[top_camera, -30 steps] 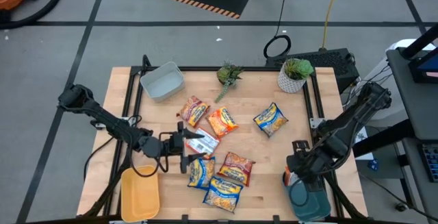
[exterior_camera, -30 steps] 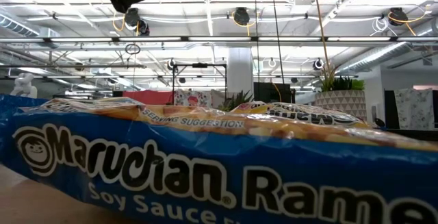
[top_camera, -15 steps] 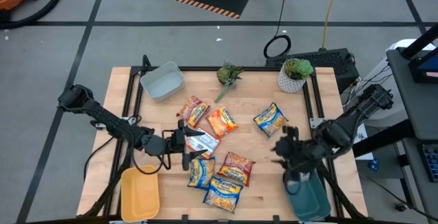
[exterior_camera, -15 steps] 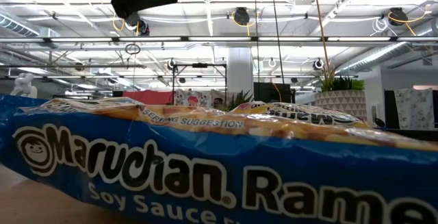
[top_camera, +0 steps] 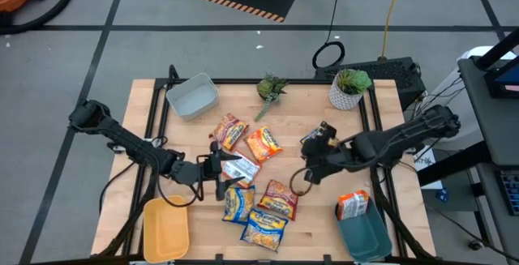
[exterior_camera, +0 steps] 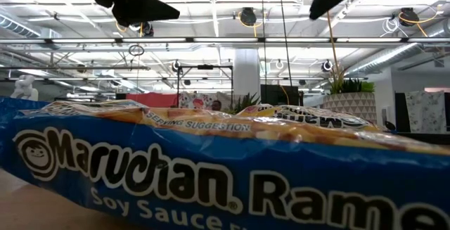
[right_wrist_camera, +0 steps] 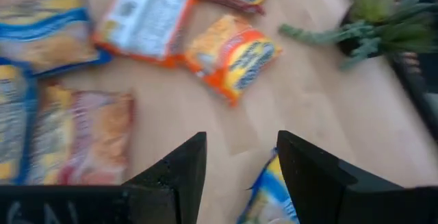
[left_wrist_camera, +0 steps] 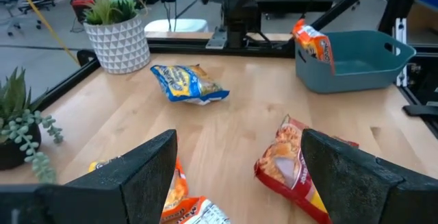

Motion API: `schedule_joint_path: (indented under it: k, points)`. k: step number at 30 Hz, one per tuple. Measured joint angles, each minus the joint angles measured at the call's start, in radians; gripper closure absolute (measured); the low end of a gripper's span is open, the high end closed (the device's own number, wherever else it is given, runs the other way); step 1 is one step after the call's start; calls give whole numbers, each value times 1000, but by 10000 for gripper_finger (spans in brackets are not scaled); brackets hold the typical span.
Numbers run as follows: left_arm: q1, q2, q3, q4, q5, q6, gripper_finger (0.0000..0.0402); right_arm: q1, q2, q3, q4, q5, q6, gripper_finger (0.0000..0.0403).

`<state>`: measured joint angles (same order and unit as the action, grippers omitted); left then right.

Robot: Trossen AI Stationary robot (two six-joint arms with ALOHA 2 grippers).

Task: Sort Maruchan noodles
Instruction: Put the top blue noodle pack into the gray bin

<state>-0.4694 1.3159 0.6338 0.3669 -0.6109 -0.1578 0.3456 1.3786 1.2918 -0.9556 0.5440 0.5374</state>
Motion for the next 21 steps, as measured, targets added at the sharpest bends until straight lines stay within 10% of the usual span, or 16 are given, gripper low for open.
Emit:
schedule_joint_path:
  k: [5, 21]
  points:
    - [9, 0, 0, -6, 0, -3, 85, -51, 55, -44, 69, 127, -151, 232]
    - [9, 0, 0, -61, 4, -88, 85, -169, 96, -240, 366, -135, -394, 212]
